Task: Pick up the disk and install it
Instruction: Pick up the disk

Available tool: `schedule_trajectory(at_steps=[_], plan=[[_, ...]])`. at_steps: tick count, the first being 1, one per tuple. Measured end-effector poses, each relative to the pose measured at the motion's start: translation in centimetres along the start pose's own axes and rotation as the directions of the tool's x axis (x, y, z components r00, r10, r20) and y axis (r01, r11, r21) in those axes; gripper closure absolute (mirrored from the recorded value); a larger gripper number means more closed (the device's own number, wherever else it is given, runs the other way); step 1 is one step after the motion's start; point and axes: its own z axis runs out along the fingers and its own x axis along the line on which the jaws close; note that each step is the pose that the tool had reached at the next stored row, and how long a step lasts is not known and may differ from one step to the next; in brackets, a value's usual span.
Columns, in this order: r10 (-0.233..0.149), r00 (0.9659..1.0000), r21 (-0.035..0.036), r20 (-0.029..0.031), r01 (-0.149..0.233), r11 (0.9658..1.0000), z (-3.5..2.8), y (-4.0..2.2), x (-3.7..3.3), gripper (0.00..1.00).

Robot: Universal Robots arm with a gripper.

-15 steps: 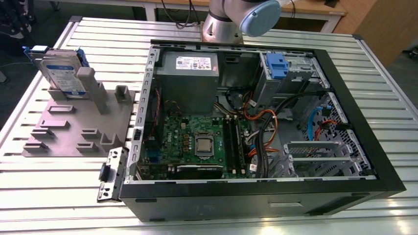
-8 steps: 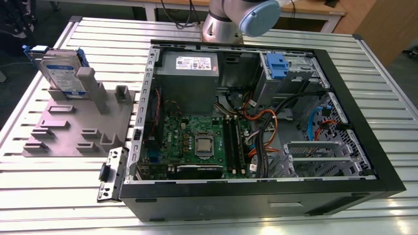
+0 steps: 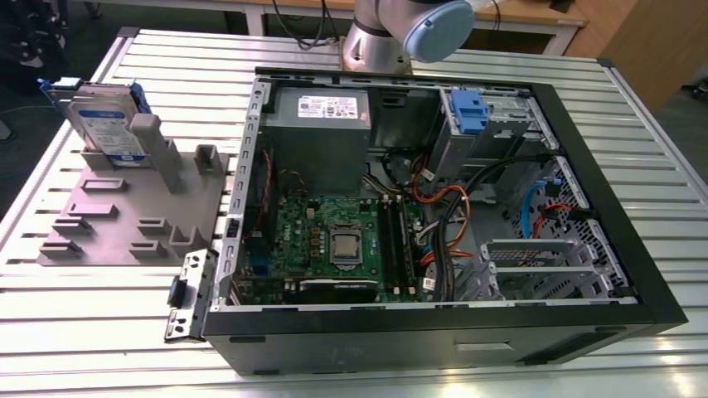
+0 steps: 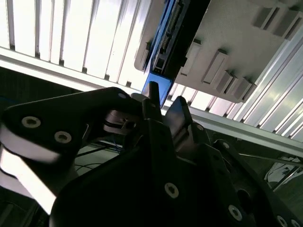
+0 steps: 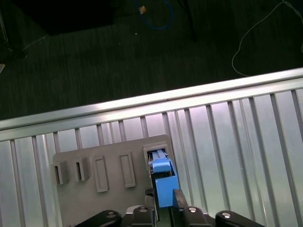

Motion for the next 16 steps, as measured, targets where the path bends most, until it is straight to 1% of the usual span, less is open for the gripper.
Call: schedule_trajectory(at_steps=[1, 4, 6, 7, 9, 16], plan=[[0.0, 1.0, 0.0, 0.0, 0.0, 1.0, 0.0, 0.0, 0.0, 0.71], [0.0, 1.0, 0.0003, 0.0, 0.0, 1.0, 0.01, 0.0, 0.0, 0.53], [0.0, 1.0, 0.0006, 0.0001, 0.0, 1.0, 0.08, -0.01, -0.02, 0.53], [0.0, 1.0, 0.0007, 0.0002, 0.0, 1.0, 0.15, 0.0, -0.02, 0.47], [0.0, 1.0, 0.0018, 0.0004, 0.0, 1.0, 0.4, 0.0, -0.04, 0.47], [0.0, 1.0, 0.0104, 0.002, 0.0, 0.9999, 1.57, 0.05, -0.12, 0.47]])
